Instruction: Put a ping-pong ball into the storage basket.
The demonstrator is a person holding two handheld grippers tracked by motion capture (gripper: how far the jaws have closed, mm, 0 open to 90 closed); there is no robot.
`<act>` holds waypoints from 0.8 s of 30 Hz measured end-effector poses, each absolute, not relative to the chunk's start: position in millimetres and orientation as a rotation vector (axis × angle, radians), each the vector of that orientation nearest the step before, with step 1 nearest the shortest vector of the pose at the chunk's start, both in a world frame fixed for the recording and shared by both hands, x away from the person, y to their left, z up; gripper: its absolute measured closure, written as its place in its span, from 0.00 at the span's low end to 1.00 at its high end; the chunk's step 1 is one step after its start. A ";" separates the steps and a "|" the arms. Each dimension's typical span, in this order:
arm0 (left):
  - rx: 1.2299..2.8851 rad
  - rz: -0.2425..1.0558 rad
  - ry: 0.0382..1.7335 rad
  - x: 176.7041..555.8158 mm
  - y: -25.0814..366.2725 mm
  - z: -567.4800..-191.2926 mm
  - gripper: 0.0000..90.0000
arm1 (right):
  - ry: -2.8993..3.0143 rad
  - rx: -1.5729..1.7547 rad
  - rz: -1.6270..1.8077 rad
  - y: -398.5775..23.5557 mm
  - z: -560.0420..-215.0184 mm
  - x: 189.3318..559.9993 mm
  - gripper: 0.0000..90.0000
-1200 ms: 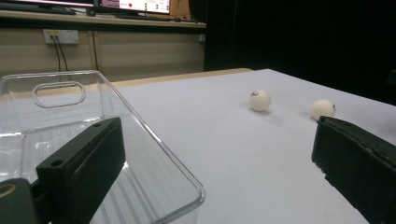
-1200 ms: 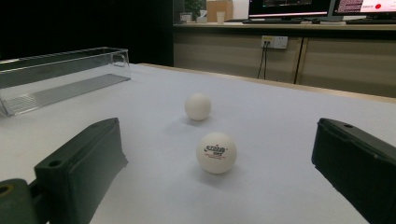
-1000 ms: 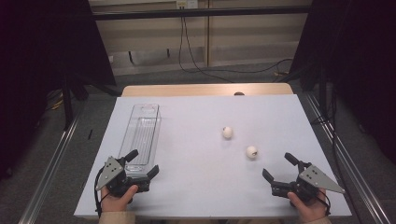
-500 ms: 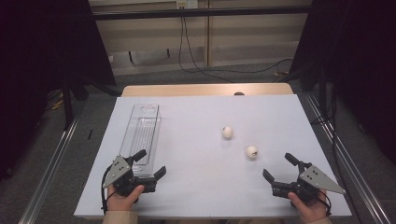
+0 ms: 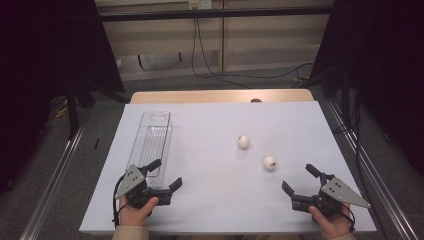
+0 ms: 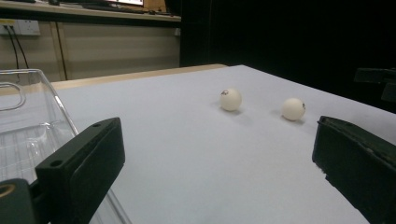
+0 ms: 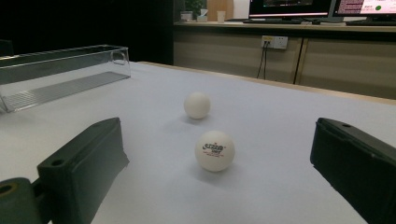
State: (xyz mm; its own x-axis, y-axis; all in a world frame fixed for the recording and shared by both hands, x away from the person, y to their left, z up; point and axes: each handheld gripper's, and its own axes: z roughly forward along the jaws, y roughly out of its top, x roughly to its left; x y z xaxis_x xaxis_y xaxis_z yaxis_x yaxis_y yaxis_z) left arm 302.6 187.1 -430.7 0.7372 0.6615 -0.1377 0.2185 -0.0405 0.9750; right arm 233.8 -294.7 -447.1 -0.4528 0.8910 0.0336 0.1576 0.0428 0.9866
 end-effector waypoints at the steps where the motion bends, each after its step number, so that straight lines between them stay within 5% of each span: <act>1: 1.606 0.412 0.723 302.9 186.4 -430.5 0.03 | 1.685 1.064 1.463 -294.8 -447.0 233.8 0.03; 24: 1.617 0.384 0.705 307.8 168.8 -428.1 0.02 | 1.696 1.049 1.456 -294.8 -445.3 233.3 0.01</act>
State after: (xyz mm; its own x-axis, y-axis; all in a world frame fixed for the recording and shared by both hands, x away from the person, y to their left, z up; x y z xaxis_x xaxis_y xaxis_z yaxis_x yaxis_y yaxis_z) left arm 307.8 168.8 -428.1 0.7563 0.6379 -0.1454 0.2242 -0.0439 0.9735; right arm 233.3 -294.8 -445.3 -0.4607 0.8873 0.0186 0.1527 0.0586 0.9865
